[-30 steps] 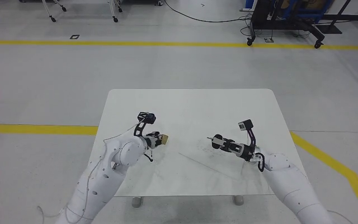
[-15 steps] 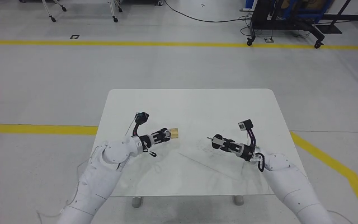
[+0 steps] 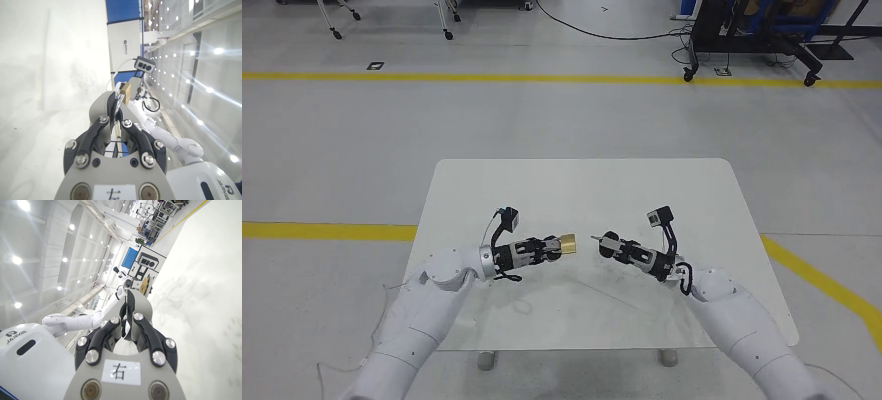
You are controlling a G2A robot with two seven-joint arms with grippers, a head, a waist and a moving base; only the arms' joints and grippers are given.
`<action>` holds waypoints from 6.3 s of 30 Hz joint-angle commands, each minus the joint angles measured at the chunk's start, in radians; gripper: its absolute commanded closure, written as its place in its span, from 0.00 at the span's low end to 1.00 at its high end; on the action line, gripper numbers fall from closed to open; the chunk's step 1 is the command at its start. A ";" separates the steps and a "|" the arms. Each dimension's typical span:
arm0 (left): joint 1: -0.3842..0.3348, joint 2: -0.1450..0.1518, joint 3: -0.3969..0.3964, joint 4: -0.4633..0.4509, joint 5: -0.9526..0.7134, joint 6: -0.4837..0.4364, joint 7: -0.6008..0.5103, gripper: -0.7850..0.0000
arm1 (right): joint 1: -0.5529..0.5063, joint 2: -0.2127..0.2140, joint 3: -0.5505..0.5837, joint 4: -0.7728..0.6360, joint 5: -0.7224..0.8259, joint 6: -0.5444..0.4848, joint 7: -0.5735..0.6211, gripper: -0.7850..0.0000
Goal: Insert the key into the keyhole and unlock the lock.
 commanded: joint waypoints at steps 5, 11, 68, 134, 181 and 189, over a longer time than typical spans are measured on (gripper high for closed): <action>-0.041 -0.007 -0.002 0.105 -0.153 -0.049 -0.180 1.00 | 0.082 -0.036 -0.066 0.033 0.010 0.031 -0.019 1.00; -0.072 -0.012 0.016 0.143 -0.162 -0.082 -0.235 1.00 | 0.155 -0.079 -0.127 0.098 0.073 0.017 -0.021 1.00; -0.268 -0.074 0.147 0.233 -0.085 0.313 0.166 1.00 | -0.082 -0.029 0.091 -0.221 -0.111 0.232 -0.126 1.00; -0.217 -0.138 0.122 0.237 -0.127 0.170 0.308 1.00 | -0.196 -0.119 0.017 -0.371 -0.327 0.550 -0.729 1.00; -0.187 -0.140 0.114 0.169 0.058 0.158 0.377 1.00 | -0.195 -0.168 0.018 -0.360 -0.450 0.634 -0.826 1.00; -0.191 -0.143 0.109 0.176 0.060 0.168 0.372 1.00 | -0.198 -0.173 0.026 -0.359 -0.454 0.638 -0.815 0.76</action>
